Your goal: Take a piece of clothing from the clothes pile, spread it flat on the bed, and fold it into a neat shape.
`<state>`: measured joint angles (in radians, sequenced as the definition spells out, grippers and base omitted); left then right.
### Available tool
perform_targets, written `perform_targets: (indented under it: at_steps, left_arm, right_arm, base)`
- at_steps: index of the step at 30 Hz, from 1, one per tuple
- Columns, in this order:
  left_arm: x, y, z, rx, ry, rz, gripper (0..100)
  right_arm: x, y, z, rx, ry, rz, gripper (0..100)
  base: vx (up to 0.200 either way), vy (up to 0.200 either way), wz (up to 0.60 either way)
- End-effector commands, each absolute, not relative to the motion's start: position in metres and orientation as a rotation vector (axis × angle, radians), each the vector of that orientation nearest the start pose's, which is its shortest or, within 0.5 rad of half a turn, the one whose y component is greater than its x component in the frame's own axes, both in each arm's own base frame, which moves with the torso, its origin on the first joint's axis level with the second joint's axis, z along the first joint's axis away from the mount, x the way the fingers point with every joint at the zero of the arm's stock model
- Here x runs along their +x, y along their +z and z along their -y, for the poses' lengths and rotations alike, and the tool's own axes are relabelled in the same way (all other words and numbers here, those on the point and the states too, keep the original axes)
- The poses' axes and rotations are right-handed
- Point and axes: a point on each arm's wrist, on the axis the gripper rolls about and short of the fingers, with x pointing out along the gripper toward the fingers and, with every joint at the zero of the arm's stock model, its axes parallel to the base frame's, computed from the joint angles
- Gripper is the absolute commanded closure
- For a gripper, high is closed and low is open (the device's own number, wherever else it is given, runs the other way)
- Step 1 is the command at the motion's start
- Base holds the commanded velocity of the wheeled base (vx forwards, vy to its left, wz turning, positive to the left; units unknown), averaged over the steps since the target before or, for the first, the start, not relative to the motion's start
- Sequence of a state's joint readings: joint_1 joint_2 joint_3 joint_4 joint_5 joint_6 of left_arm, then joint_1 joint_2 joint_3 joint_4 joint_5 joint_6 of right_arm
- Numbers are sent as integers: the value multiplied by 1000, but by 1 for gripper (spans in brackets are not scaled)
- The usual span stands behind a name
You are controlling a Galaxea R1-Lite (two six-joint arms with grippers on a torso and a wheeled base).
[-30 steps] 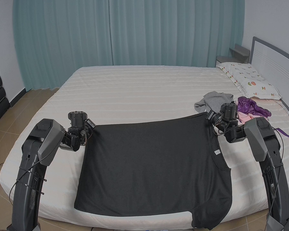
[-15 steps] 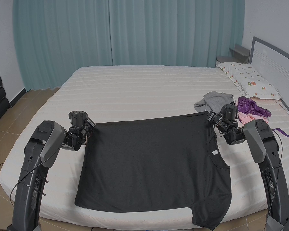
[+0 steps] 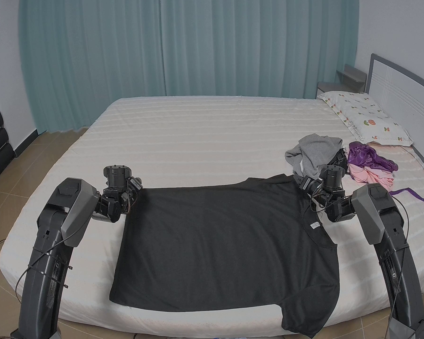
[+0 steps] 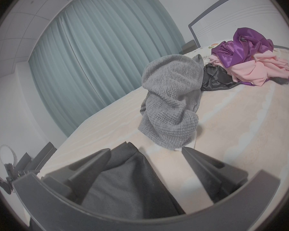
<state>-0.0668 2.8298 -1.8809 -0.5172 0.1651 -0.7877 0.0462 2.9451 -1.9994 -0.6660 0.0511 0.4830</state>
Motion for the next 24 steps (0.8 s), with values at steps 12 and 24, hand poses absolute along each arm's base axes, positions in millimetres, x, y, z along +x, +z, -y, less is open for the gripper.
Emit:
perform_targets:
  at_steps: [12, 24]
  left_arm:
    - [484, 21, 18, -840, 307, -381, 0]
    - [342, 34, 31, -877, 201, -586, 0]
  right_arm:
    - [468, 27, -10, 672, 9, -350, 0]
    - [284, 48, -5, 826, 70, -582, 0]
  base:
    - [0, 0, 0]
    - [0, 0, 0]
